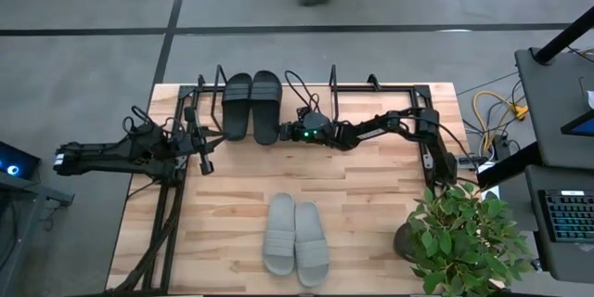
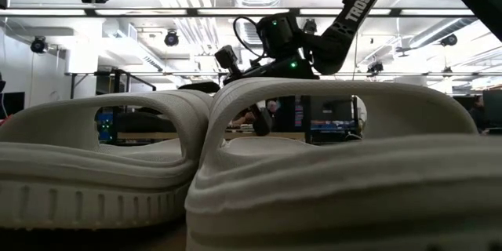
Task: Pick and place slides into the shelf
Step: Put the black slide on the shelf
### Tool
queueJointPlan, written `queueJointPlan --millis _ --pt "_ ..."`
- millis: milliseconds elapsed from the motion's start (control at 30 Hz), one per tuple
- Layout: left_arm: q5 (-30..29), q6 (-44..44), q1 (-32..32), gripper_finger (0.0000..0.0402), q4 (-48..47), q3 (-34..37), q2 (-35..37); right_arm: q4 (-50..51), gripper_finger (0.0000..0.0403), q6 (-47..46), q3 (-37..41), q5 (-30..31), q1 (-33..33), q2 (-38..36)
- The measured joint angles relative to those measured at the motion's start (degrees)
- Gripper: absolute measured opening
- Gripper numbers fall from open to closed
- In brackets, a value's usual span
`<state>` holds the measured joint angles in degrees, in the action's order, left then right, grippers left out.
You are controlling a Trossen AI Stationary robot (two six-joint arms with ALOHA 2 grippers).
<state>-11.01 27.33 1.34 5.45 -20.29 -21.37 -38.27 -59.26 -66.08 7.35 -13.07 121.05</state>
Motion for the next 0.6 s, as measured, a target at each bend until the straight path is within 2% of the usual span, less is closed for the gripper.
queueJointPlan --millis 233,333,500,600 --pt "-0.02 0.92 0.02 0.0012 0.07 0.04 -1.70 -0.71 0.0045 0.38 0.10 0.18 0.06 0.06" --pt "-0.03 2.94 0.02 0.0045 0.02 0.02 -3.42 -0.78 0.0045 0.70 0.10 0.16 0.10 0.07" --pt "-1.09 4.52 0.02 0.0129 0.65 -1.21 -8.47 -0.89 0.0045 0.87 0.12 0.08 0.10 0.07" --pt "-3.00 4.74 -0.07 0.0153 5.17 -1.58 -12.48 -1.05 0.0045 1.34 0.15 -0.21 0.19 0.07"
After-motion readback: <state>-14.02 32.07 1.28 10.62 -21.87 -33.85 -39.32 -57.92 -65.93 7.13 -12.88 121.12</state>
